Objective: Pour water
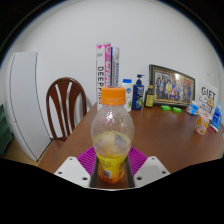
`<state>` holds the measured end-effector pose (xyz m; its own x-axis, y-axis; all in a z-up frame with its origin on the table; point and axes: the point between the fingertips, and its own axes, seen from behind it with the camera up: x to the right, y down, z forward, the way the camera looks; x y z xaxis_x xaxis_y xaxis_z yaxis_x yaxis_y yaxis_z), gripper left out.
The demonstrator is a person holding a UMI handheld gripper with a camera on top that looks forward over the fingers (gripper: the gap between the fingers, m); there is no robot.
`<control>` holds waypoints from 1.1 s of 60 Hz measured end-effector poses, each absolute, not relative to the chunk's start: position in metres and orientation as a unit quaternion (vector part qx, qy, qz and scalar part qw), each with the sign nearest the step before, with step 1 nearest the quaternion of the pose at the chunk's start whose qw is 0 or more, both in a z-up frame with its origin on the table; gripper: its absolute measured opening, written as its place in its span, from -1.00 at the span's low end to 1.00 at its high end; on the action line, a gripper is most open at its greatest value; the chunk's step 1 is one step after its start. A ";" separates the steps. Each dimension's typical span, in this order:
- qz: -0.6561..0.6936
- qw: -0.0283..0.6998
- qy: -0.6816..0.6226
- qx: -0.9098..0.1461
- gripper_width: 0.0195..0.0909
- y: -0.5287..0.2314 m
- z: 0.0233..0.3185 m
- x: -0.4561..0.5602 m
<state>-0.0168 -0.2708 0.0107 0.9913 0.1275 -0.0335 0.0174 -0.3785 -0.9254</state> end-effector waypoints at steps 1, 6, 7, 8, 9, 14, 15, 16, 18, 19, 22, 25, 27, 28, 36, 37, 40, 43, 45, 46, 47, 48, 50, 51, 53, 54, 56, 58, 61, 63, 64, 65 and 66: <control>0.052 0.557 -0.045 -0.827 -0.34 -0.270 0.011 -0.018; 0.063 0.554 -0.054 -0.829 -0.59 -0.271 0.011 -0.021; 0.066 0.552 -0.054 -0.829 -0.64 -0.271 0.011 -0.021; 0.071 0.552 -0.053 -0.829 -0.66 -0.271 0.012 -0.023; 0.074 0.550 -0.053 -0.830 -0.73 -0.271 0.012 -0.023; 0.069 0.554 -0.055 -0.828 -0.83 -0.272 0.020 -0.018; 0.067 0.555 -0.057 -0.827 -0.84 -0.272 0.024 -0.017; 0.068 0.557 -0.060 -0.826 -0.84 -0.271 0.028 -0.017; 0.073 0.556 -0.065 -0.825 -0.84 -0.270 0.039 -0.018; 0.077 0.557 -0.067 -0.824 -0.84 -0.269 0.044 -0.018; 0.096 0.564 -0.062 -0.818 -0.84 -0.267 0.066 -0.018; 0.123 0.568 -0.050 -0.813 -0.83 -0.263 0.090 -0.014; 0.149 0.566 -0.035 -0.810 -0.84 -0.258 0.111 -0.013; 0.166 0.570 -0.026 -0.804 -0.83 -0.255 0.118 -0.008; 0.295 0.562 0.072 -0.769 -0.84 -0.230 0.197 0.029; 0.316 0.563 0.083 -0.759 -0.84 -0.227 0.202 0.040; 0.371 0.553 0.122 -0.736 -0.84 -0.214 0.226 0.065; 0.418 0.539 0.163 -0.713 -0.85 -0.200 0.247 0.089; 0.450 0.530 0.185 -0.694 -0.85 -0.189 0.253 0.110; 0.465 0.524 0.198 -0.686 -0.84 -0.184 0.257 0.121; 0.480 0.517 0.210 -0.677 -0.85 -0.179 0.260 0.131; 0.495 0.509 0.223 -0.668 -0.84 -0.173 0.263 0.142; 0.522 0.492 0.249 -0.651 -0.84 -0.163 0.269 0.163; 0.534 0.484 0.261 -0.642 -0.85 -0.158 0.270 0.174; 0.557 0.467 0.284 -0.625 -0.84 -0.149 0.269 0.196; 0.568 0.461 0.296 -0.615 -0.84 -0.144 0.266 0.205; 0.585 0.444 0.319 -0.598 -0.85 -0.134 0.262 0.227; 0.602 0.427 0.342 -0.582 -0.84 -0.126 0.257 0.249; 0.624 0.400 0.377 -0.555 -0.85 -0.117 0.248 0.279; 0.641 0.379 0.398 -0.536 -0.85 -0.108 0.240 0.296; 0.648 0.369 0.410 -0.526 -0.85 -0.104 0.235 0.306; 0.654 0.359 0.422 -0.515 -0.85 -0.101 0.230 0.314; 0.661 0.349 0.433 -0.504 -0.84 -0.097 0.226 0.322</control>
<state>0.3217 -0.0974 0.2256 -0.2480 0.0242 -0.9685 -0.8977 -0.3816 0.2203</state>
